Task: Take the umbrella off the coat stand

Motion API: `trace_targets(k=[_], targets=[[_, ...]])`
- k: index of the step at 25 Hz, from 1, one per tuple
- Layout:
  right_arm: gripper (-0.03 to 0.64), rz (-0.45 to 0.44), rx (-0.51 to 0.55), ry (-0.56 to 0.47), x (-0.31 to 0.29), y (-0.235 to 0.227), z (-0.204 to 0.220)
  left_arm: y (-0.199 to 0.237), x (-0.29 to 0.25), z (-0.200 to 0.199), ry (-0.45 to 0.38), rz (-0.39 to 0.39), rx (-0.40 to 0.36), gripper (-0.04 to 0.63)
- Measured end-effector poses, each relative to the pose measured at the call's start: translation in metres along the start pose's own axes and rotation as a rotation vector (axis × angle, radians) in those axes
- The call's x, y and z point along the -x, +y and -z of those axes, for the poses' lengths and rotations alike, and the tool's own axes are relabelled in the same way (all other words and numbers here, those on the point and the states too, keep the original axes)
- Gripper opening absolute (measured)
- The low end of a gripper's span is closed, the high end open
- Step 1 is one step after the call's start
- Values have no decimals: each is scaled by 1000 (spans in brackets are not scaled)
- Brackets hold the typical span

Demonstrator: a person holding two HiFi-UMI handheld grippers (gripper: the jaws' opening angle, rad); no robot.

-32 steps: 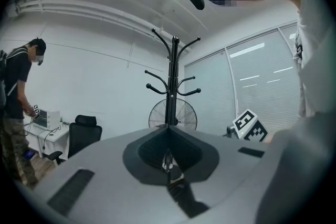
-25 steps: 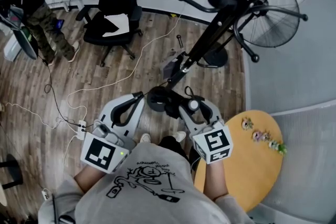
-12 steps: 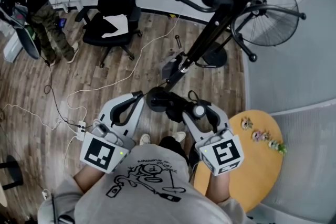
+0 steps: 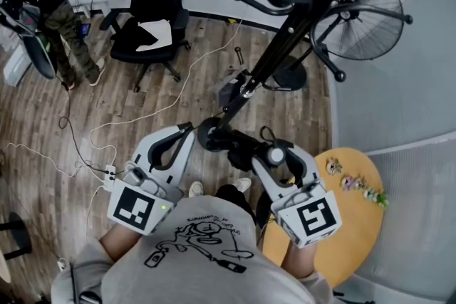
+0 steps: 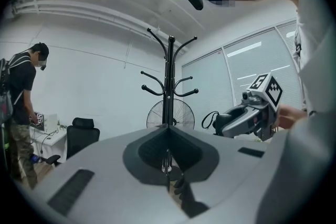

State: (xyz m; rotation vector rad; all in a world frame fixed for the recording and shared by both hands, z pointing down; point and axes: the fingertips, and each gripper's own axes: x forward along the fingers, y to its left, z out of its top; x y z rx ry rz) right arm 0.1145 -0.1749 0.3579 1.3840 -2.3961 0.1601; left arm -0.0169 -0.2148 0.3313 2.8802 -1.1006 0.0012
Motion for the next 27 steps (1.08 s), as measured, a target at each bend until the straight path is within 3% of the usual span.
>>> trace_targets(k=[27], targets=[[216, 21, -23, 7, 0, -2, 3, 2, 0, 1, 5, 3, 6, 8]])
